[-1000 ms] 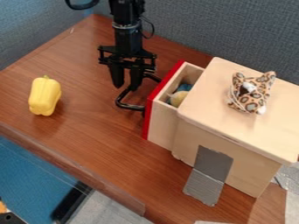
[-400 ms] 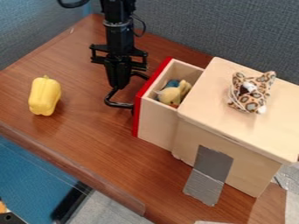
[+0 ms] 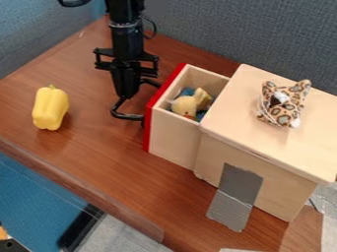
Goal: Abrir cajon
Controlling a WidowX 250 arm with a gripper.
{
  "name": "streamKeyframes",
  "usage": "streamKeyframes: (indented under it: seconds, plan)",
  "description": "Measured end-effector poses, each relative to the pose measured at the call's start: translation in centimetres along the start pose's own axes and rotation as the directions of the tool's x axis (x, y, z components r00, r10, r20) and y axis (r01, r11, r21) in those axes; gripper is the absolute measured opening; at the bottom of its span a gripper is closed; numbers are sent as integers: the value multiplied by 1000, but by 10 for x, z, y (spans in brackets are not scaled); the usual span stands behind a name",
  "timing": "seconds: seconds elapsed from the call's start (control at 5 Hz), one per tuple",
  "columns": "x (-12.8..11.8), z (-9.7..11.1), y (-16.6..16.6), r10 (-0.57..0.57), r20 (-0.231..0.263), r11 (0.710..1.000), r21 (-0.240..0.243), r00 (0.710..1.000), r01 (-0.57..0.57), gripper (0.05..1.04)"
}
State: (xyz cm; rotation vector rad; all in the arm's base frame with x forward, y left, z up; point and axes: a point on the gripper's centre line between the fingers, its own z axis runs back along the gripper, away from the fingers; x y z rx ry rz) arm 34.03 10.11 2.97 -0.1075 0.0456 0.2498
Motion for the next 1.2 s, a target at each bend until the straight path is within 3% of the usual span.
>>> streamKeyframes:
  seconds: [0.6,0.8,1.0,1.2]
  plan:
    - [5,10,18,42,20,999,1,999,-42,134]
    - [10,18,21,56,31,998,14,998,-56,336]
    - [12,43,13,25,85,999,39,996,-28,630]
    - [11,81,-5,-39,175,997,76,984,26,918]
